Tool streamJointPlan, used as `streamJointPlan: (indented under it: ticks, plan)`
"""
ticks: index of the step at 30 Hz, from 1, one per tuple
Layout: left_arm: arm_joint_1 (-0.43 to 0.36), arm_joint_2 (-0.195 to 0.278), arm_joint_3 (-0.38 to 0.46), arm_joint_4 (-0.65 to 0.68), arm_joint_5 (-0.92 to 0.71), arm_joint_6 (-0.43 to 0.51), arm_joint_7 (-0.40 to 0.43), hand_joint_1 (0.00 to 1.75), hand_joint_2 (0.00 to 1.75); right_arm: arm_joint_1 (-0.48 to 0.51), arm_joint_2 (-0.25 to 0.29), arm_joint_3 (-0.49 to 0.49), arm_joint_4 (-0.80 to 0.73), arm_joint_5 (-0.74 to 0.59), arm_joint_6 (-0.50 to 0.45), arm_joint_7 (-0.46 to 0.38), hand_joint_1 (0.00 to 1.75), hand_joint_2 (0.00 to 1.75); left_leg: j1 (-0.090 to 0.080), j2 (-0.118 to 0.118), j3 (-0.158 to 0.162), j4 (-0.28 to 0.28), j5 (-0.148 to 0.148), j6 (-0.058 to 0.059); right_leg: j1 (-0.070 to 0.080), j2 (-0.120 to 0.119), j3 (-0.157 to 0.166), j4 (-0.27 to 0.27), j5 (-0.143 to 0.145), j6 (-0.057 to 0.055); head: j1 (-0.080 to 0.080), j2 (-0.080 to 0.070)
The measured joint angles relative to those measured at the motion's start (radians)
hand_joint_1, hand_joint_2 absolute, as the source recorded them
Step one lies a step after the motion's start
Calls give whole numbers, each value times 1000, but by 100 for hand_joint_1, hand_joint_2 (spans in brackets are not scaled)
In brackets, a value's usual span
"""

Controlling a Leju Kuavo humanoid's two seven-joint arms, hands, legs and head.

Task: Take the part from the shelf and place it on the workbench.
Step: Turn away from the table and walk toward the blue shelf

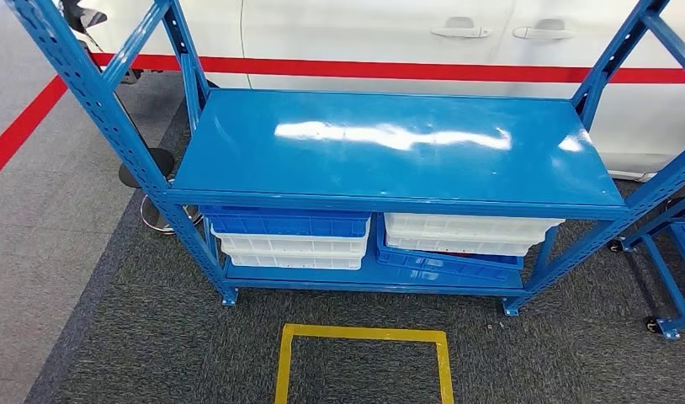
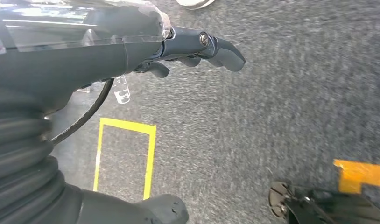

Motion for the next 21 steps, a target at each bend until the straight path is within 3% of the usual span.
streamJointPlan:
  ticks: [2, 3, 5, 6, 7, 8, 9, 10, 12, 13, 15, 17, 19, 21]
  plan:
    - [0, 0, 0, 0, -6, -2, -8, 0, 0, 0, 0, -2, -1, 4, 13, -12, 0, 0, 0, 0, 0, 0, 0, 0, 0, 0, 0, 0, 0, 0, 0, 0]
    - [0, 0, 0, 0, -9, -2, -10, 0, 0, 0, 0, -2, -1, 8, 21, -18, 0, 0, 0, 0, 0, 0, 0, 0, 0, 0, 0, 0, 0, 0, 0, 0]
    - [0, 0, -1, 0, -16, -2, -12, 0, 87, 0, 0, -2, -1, 15, 31, -25, 0, 87, 0, 0, 0, 0, 0, 0, 0, 0, 0, 0, 0, 0, 0, 0]
    - [0, 0, -1, 0, -23, 0, -12, 0, 87, 0, 0, -2, -1, 18, 33, -27, 0, 131, 0, 0, 0, 0, 0, 0, 0, 0, 0, 0, 0, 0, 0, 0]
    - [0, 0, -1, 0, -34, 5, -14, 0, 131, 0, 0, -2, -2, 21, 34, -31, 0, 175, 0, 0, 0, 0, 0, 0, 0, 0, 0, 0, 0, 0, 0, 0]
    - [0, 0, -1, 0, -47, 17, -22, 0, 131, 0, 0, -2, -2, 24, 34, -42, 0, 175, 0, 0, 0, 0, 0, 0, 0, 0, 0, 0, 0, 0, 0, 0]
    - [0, 0, 0, 0, -54, 38, -47, 0, 87, 0, 0, -2, -3, 26, 34, -68, 0, 175, 0, 0, 0, 0, 0, 0, 0, 0, 0, 0, 0, 0, 0, 0]
    - [1, -1, 4, 0, -46, 63, -95, 0, 87, 1, 0, -2, -4, 30, 28, -123, 0, 175, 0, 0, 0, 0, 0, 0, 0, 0, 0, 0, 0, 0, 0, 0]
    - [2, -2, 47, 0, 36, 98, -273, 0, 0, 5, 3, -2, -8, 48, -13, -321, 0, 175, 0, 0, 0, 0, 0, 0, 0, 0, 0, 0, 0, 0, 0, 0]
    - [2, -2, 86, 0, 85, 99, -374, 0, 0, 7, 6, -1, -9, 63, -45, -440, 0, 175, 0, -1, 0, 0, 0, 0, 0, 0, 0, 0, 0, 0, 0, 0]
    - [1, -3, 180, -1, 133, 89, -532, 0, 87, 5, 12, 4, -11, 96, -94, -629, 0, 175, 0, -1, 0, 0, 0, 0, 0, 0, 0, 0, 0, 0, 0, 0]
    - [0, -2, 274, -24, 58, 98, -596, 0, 175, 0, 14, 14, -19, 129, -105, -702, 0, 175, 0, -1, 1, 0, 0, 0, 0, 0, 1, 0, 0, 0, 0, 0]
    - [12, 3, 416, -72, -165, 106, -611, 0, 175, -2, 14, 24, -41, 167, -106, -714, 0, 175, 0, -1, 1, 0, 0, 0, 0, 0, 1, 0, 0, 0, 0, 0]
    - [21, 0, 601, -102, -498, 99, -614, 0, 175, -5, 16, 31, -61, 206, -108, -715, 0, 175, 0, -1, 1, 0, 0, 0, 0, 0, 1, 0, 0, 0, 0, 0]
